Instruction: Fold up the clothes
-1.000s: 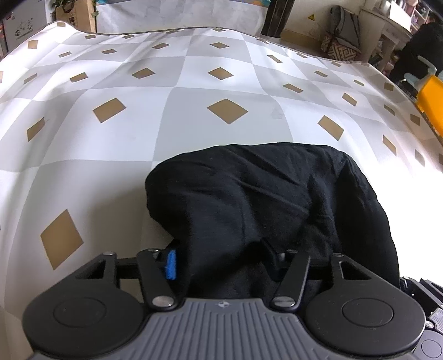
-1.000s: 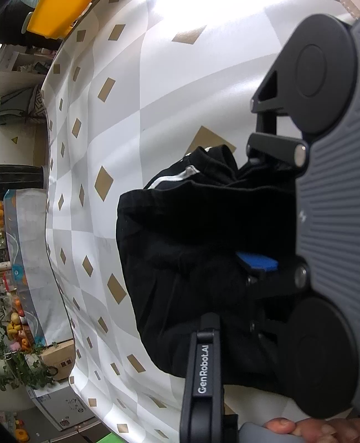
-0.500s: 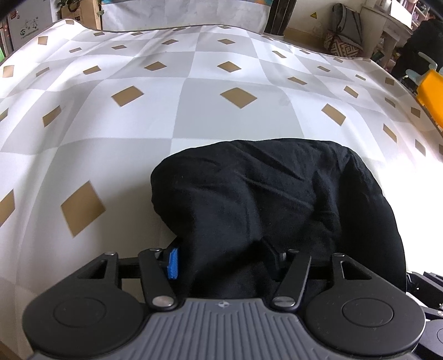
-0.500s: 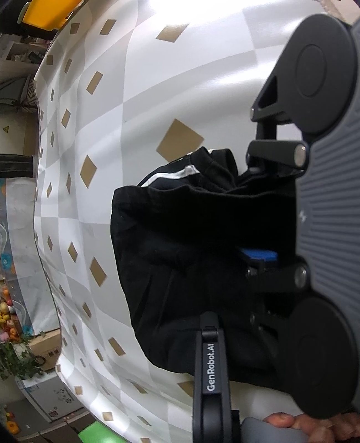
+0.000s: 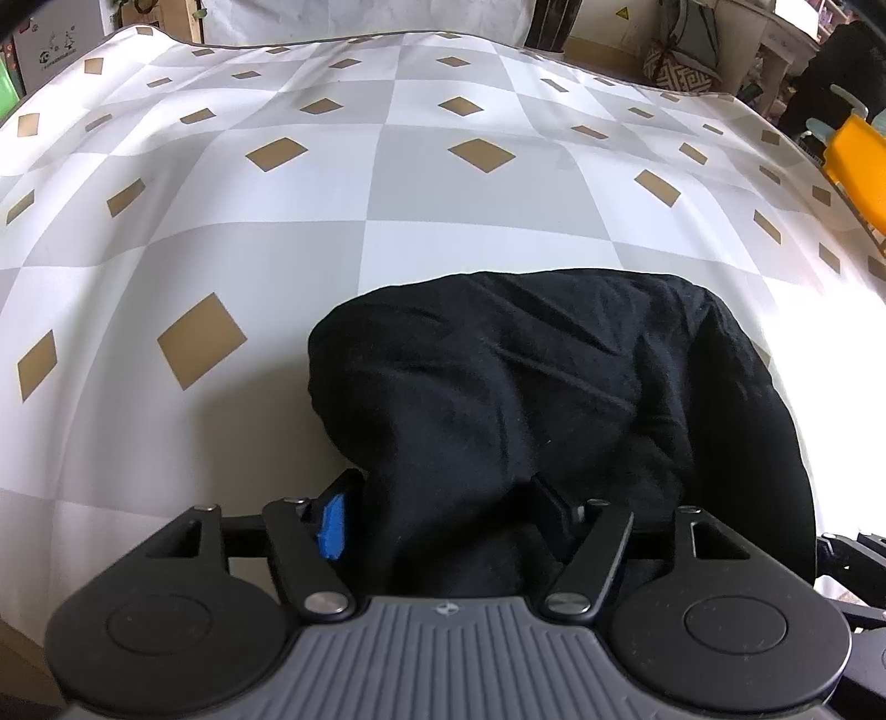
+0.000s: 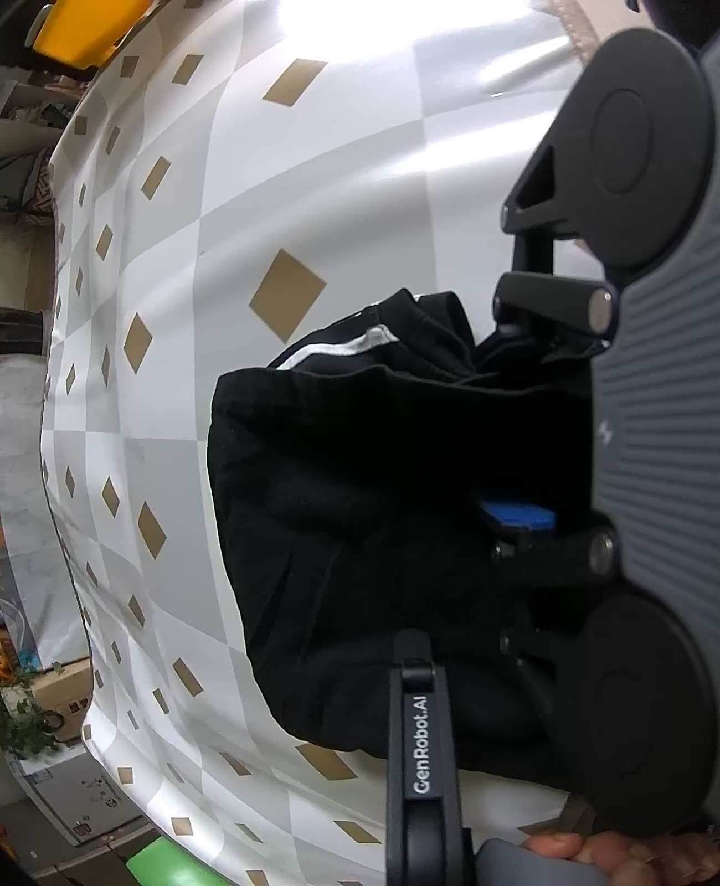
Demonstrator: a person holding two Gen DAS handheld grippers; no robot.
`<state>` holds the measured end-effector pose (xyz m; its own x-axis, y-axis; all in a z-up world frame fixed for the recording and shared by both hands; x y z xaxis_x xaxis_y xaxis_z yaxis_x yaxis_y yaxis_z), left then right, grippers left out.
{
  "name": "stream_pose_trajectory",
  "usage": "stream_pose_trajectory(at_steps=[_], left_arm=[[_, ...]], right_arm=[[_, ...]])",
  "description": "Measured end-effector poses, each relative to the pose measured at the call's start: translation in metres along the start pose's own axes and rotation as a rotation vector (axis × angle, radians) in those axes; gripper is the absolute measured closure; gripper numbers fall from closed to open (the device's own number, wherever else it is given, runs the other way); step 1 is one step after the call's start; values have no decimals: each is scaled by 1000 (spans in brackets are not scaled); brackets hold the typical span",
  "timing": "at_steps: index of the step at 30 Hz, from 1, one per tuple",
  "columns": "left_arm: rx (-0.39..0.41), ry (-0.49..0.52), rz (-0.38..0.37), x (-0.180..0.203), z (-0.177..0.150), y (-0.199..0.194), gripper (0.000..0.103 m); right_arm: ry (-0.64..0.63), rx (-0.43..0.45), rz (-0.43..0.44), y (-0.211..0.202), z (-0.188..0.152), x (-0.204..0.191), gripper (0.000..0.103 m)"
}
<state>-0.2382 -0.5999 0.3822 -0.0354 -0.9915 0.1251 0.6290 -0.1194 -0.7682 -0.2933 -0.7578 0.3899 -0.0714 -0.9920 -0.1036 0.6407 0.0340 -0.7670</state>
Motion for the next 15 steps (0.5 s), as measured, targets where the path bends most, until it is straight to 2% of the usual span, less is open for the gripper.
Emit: stream_pose_trajectory(at_steps=[3, 5, 9, 12, 13, 15], left_arm=[[-2, -7, 11, -3, -1, 0, 29], [-7, -16, 30, -6, -2, 1, 19], [-5, -21, 41, -6, -2, 3, 16], [1, -22, 35, -5, -1, 4, 19], [2, -23, 30, -4, 0, 4, 22], [6, -17, 11, 0, 2, 3, 33]], right_arm=[[35, -2, -16, 0, 0, 6, 42], [55, 1, -18, 1, 0, 9, 37], [22, 12, -19, 3, 0, 6, 34], [12, 27, -7, 4, 1, 4, 41], [12, 32, -5, 4, 2, 4, 43], [13, 40, 1, 4, 3, 5, 55]])
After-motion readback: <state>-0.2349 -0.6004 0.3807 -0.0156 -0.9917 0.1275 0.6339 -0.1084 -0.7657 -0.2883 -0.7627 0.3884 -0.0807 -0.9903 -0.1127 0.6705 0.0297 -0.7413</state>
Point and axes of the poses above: each gripper's, at about its wrist camera, not at the fingertips, and y roughly the way its jaws point, x to its right, z to its top, the point moved 6 cm from there along y, roughly the way its jaws point, and after that the axes turned 11 degrees about x, right-handed, at the moved point
